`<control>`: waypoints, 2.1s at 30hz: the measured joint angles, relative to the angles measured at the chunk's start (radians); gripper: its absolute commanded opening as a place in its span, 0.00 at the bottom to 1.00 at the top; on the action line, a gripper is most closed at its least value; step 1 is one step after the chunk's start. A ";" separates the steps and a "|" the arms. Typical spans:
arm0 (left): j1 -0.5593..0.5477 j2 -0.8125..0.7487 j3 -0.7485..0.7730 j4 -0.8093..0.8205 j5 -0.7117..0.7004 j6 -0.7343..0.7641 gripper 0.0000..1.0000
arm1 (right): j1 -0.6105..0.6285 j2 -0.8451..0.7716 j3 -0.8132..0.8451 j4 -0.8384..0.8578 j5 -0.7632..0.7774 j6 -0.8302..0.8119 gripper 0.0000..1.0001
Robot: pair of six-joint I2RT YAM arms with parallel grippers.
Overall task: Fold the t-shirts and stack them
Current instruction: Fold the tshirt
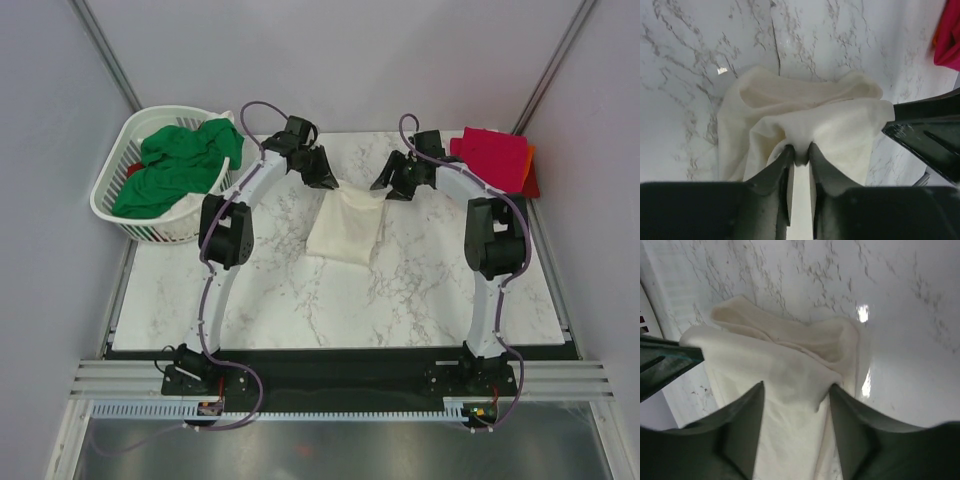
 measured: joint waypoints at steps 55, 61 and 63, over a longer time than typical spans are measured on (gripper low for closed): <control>-0.142 -0.512 -0.981 0.387 -0.004 -0.009 0.39 | -0.067 0.249 0.039 0.522 -0.579 0.229 0.59; -0.172 -0.520 -0.752 0.279 -0.031 -0.004 0.47 | -0.062 0.006 0.049 0.479 -0.546 0.224 0.57; -0.158 -0.514 -0.648 0.245 -0.040 0.004 0.46 | -0.054 -0.115 -0.023 0.491 -0.530 0.217 0.52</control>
